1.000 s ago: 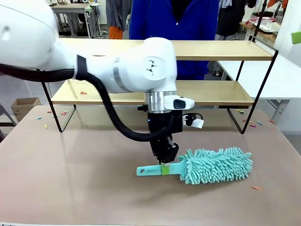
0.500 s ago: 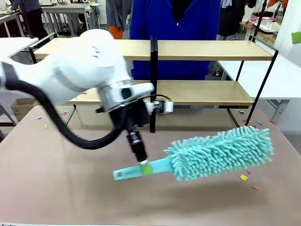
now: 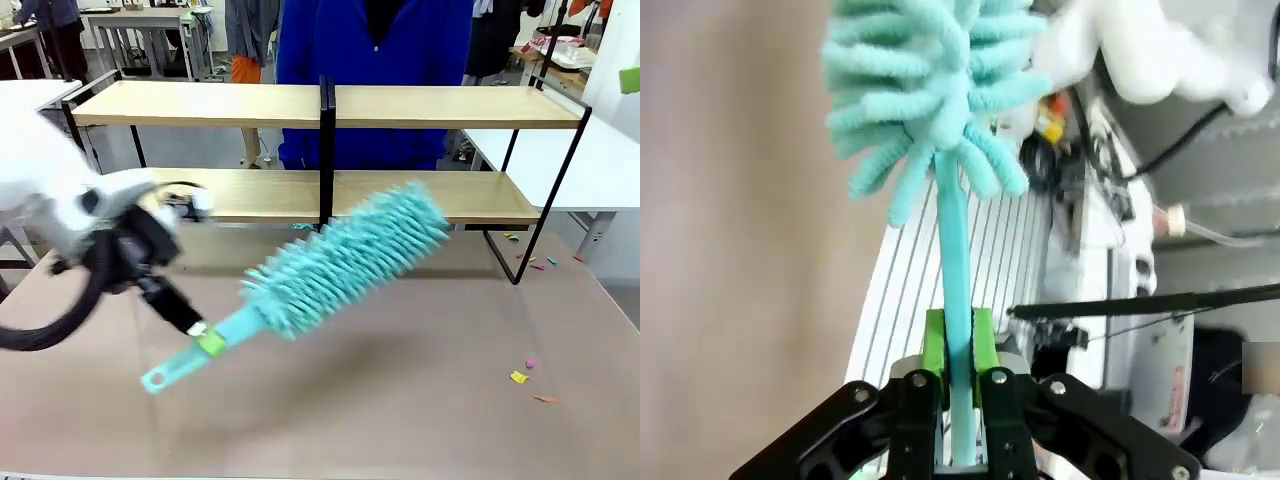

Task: Clean the shelves.
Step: Clean another randomly selected level of the Shelf with the Duster.

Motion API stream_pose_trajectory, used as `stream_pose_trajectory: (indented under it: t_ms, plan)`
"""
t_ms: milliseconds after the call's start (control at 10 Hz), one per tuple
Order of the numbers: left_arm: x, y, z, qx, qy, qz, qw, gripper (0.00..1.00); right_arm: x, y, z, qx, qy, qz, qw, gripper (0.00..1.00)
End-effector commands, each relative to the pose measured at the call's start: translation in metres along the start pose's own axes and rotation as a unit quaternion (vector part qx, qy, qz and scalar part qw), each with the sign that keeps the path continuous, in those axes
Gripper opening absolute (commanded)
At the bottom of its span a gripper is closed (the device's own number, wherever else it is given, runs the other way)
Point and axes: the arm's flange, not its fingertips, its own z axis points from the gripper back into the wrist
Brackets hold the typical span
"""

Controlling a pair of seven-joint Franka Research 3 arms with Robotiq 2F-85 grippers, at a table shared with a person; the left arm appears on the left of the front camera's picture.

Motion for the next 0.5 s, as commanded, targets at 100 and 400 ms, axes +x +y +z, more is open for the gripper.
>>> stream_pose_trajectory:
  t_ms: [100, 400]
  plan:
    - [-0.084, 0.006, 0.082, -0.008, -0.126, 0.029, 0.992, 0.12, 0.000, 0.000, 0.000, 0.002, -0.001, 0.000, 1.000, 1.00]
    - [-0.022, 0.005, 0.041, 0.005, -0.051, 0.014, 0.999, 0.12, 0.000, 0.000, 0.000, 0.002, -0.001, 0.000, 1.000, 1.00]
